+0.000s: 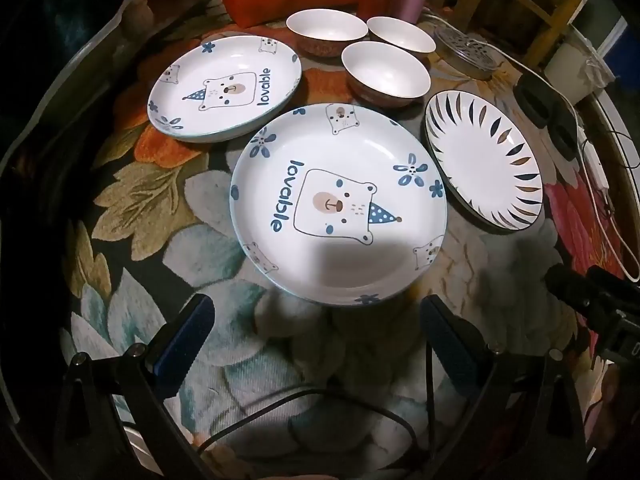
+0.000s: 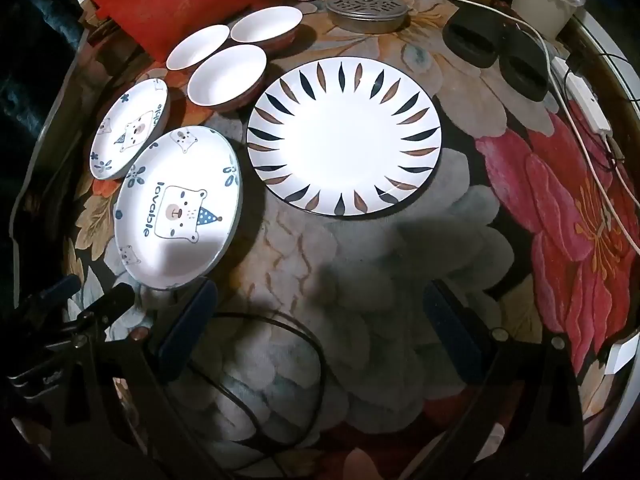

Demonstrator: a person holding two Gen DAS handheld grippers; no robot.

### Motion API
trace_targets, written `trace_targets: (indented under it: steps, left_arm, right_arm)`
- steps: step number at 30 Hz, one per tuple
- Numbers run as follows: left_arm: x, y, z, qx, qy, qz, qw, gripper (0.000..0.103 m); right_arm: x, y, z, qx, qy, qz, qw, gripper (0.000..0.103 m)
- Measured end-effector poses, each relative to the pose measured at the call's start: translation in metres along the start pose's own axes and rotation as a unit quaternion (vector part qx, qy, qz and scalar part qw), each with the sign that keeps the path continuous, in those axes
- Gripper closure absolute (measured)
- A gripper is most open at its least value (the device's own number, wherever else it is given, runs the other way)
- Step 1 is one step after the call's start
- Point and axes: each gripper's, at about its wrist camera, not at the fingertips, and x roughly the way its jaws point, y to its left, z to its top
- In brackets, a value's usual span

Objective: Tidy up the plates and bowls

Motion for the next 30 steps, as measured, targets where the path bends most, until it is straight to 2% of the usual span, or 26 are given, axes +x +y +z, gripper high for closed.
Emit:
trace_targets:
  steps: [30]
  left_arm:
    - [-0.0004,-0.0014,0.0039,0.007,-0.001,0.008,0.9999,0.001]
  right_arm:
    - [0.0024,-0.0014,-0.0011,0.002,0.002,0.0,1.0,0.0]
